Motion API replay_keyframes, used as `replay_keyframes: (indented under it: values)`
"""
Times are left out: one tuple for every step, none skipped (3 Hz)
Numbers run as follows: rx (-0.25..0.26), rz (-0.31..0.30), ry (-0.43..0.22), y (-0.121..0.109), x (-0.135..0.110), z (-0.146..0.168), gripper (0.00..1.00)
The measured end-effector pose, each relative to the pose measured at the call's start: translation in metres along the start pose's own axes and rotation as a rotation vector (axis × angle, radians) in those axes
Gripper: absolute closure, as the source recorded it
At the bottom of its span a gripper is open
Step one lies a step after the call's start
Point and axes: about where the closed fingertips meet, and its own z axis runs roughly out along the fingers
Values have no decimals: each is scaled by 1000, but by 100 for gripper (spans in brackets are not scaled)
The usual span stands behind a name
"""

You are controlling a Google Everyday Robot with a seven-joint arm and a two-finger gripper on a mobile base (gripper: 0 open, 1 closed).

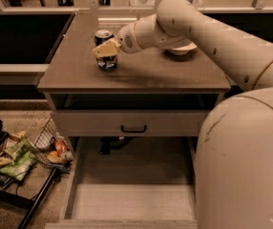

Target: Pick pepsi can from middle drawer and place on counter

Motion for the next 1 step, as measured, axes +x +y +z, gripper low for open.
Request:
replay_keyframes:
  values:
    - [-3,0,1,1,0,2,0]
